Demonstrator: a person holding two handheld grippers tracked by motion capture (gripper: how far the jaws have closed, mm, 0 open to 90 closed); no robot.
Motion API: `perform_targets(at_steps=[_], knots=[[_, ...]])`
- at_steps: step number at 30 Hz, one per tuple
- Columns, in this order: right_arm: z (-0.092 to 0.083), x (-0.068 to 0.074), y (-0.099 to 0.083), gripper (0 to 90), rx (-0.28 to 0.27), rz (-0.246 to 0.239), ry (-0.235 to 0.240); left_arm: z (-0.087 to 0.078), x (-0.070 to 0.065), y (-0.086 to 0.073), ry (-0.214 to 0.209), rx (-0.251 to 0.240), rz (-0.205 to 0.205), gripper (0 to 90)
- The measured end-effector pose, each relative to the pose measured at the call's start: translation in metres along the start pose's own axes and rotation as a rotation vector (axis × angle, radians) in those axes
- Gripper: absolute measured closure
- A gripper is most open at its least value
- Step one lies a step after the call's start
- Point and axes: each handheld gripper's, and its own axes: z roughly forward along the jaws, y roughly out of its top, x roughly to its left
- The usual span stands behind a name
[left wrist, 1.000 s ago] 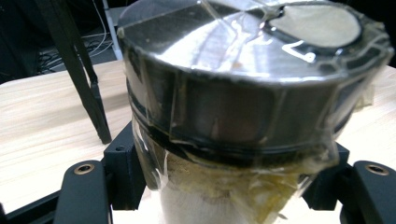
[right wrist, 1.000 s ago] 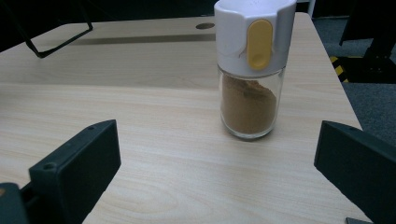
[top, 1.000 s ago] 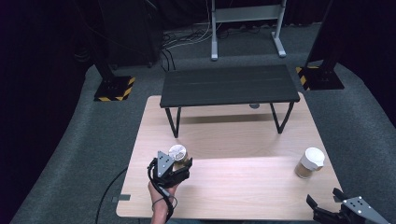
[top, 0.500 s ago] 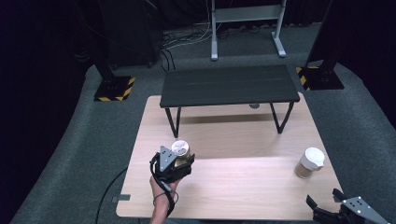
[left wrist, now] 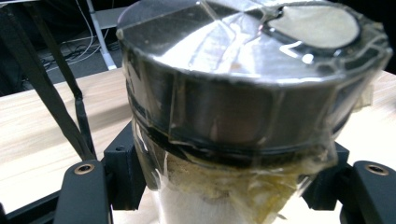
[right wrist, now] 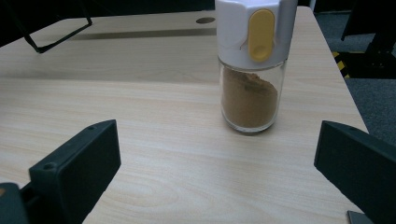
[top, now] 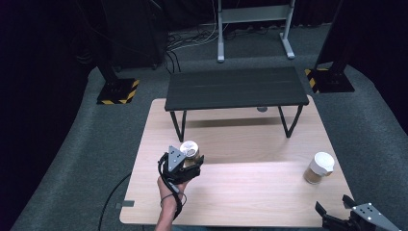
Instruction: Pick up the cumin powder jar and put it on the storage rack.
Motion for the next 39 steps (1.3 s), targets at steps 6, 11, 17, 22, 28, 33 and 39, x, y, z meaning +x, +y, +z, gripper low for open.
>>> perform_targets(at_steps=[6,11,17,22,28,33,39], knots=[[-0.001,0.0,0.001,0.0,0.001,0.001,-0.002,0.004,0.0,0.004,-0.007,-0.001,0.006,30.8],[0.0,0.0,0.001,0.0,0.002,-0.001,-0.001,0.007,-0.001,0.009,-0.015,-0.004,0.013,30.7],[0.0,0.0,0.001,0.0,0.003,-0.001,-0.004,0.011,0.001,0.014,-0.035,-0.009,0.013,30.7],[0.0,-0.002,0.001,0.0,0.002,0.002,-0.002,0.014,0.001,0.018,-0.043,-0.01,0.02,30.8],[0.0,-0.002,0.0,0.0,0.004,0.004,-0.003,0.017,-0.001,0.023,-0.051,-0.011,0.03,30.7],[0.0,-0.002,0.0,0.0,0.008,0.003,-0.006,0.019,-0.001,0.025,-0.052,-0.011,0.032,30.7],[-0.001,-0.002,-0.001,0.0,0.008,0.005,-0.009,0.021,0.001,0.029,-0.053,-0.015,0.033,30.7]])
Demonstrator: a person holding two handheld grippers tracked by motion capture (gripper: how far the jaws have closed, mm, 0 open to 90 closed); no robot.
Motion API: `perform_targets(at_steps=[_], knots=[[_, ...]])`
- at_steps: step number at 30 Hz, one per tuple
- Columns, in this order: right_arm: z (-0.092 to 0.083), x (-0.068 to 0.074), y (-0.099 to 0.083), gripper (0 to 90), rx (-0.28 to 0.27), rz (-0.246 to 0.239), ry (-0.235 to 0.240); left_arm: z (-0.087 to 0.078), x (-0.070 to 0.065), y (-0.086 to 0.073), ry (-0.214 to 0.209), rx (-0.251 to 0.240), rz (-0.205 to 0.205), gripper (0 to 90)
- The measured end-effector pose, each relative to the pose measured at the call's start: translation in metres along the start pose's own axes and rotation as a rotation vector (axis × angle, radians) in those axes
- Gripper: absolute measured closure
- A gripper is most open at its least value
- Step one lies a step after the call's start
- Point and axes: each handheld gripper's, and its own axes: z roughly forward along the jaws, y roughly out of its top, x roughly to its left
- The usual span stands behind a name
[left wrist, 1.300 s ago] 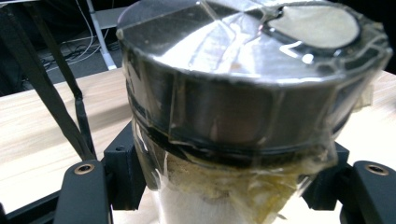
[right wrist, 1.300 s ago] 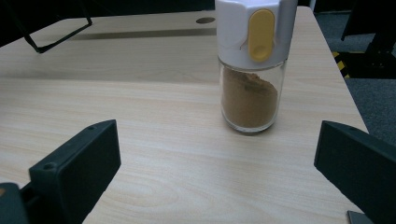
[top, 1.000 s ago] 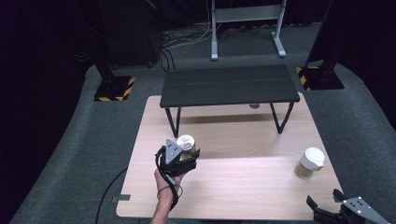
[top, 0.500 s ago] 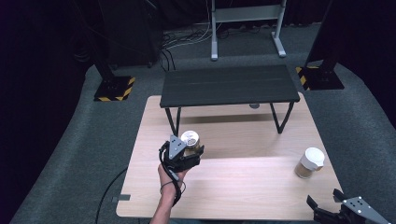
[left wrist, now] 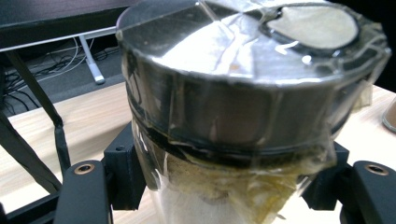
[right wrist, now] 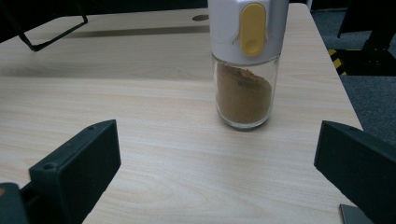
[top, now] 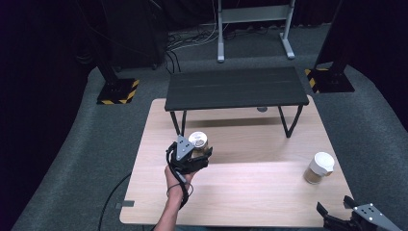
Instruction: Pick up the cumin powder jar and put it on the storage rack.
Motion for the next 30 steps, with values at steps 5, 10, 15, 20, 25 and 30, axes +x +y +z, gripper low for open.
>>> perform_targets(at_steps=[5,10,15,20,25,30], knots=[[0.0,0.0,-0.001,0.0,0.0,0.001,-0.002,0.001,0.001,0.002,0.0,-0.003,0.003,30.7],[0.0,-0.001,-0.002,0.0,0.001,0.004,-0.003,0.003,0.002,0.005,0.001,0.003,0.007,30.7],[0.0,0.0,-0.002,0.0,0.004,0.002,-0.005,0.005,0.003,0.009,0.002,0.003,0.013,30.8],[0.001,0.0,-0.002,0.0,0.005,0.004,-0.005,0.007,0.004,0.013,0.002,-0.001,0.015,30.8],[0.001,0.0,-0.001,0.0,0.005,0.002,-0.006,0.008,0.005,0.017,0.003,-0.004,0.021,30.8],[0.001,-0.001,-0.002,0.0,0.006,0.006,-0.006,0.01,0.005,0.02,0.005,-0.003,0.023,30.8]])
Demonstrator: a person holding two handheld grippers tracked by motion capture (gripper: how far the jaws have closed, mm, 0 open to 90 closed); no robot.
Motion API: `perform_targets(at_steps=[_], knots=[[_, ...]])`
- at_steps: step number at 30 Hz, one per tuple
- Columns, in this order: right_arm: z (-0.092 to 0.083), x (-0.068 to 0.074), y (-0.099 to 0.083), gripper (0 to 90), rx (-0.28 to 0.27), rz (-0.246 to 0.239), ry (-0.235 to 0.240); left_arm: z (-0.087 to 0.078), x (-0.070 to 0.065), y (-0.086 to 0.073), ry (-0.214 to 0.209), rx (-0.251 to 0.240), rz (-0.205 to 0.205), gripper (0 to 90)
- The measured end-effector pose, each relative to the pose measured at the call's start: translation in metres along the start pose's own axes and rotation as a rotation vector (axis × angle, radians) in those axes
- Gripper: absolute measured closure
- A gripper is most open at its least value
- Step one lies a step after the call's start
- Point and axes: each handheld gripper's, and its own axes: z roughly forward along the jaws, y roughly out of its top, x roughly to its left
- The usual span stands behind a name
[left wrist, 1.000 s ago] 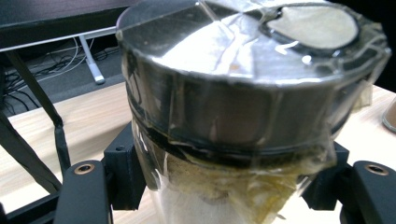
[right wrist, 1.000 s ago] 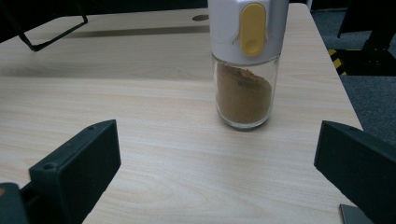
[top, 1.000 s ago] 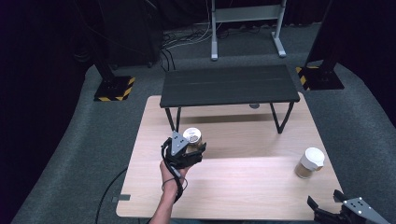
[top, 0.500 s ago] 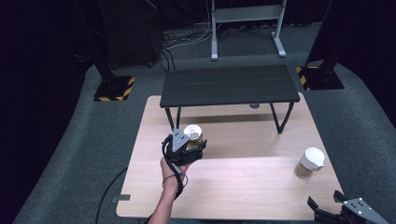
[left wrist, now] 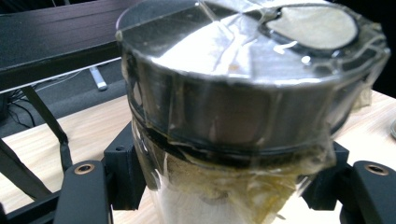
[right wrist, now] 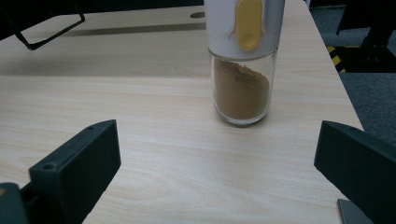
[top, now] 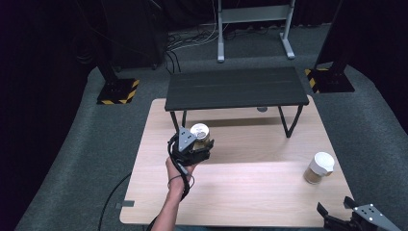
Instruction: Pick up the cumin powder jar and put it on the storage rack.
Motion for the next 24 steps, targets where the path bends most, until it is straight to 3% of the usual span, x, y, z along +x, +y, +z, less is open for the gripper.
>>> perform_targets(at_steps=[24], knots=[[0.001,-0.001,0.002,0.0,-0.002,-0.002,0.007,0.013,0.004,0.019,0.003,0.006,0.016,30.8]])
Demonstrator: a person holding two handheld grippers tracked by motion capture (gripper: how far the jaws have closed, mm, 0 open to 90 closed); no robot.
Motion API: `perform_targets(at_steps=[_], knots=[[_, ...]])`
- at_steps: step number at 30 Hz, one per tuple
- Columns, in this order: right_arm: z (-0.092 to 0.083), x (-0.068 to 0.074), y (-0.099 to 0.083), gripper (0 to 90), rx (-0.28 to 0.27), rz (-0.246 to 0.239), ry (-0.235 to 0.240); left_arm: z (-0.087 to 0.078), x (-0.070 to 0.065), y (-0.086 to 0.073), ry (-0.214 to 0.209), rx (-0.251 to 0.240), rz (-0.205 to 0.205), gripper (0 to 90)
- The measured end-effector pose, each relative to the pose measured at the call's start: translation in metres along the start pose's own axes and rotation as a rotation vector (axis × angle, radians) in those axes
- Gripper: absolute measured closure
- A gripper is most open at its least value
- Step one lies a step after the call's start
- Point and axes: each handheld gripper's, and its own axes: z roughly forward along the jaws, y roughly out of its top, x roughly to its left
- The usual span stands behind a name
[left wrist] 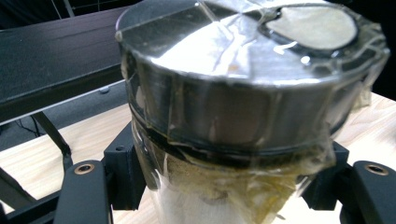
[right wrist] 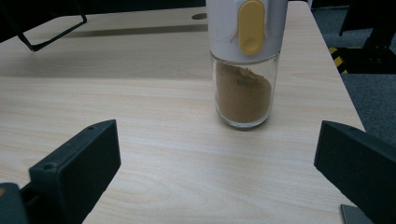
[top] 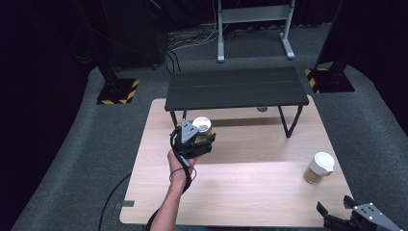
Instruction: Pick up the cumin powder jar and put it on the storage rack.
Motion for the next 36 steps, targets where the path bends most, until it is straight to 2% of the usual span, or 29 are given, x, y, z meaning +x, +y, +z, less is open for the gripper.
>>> perform_targets(at_steps=[11,23,30,36], knots=[[0.001,0.0,0.001,0.0,0.0,-0.002,0.006,0.01,0.005,0.009,-0.012,0.004,-0.007,30.8],[-0.001,-0.001,0.0,0.0,0.0,0.004,0.002,0.019,0.006,0.02,-0.004,0.005,0.008,30.8],[-0.003,-0.002,-0.001,0.0,-0.002,0.005,-0.003,0.023,0.01,0.023,-0.009,0.003,-0.004,30.8],[-0.003,-0.001,-0.001,0.0,0.001,0.005,-0.005,0.026,0.012,0.026,-0.006,0.005,0.001,30.8]])
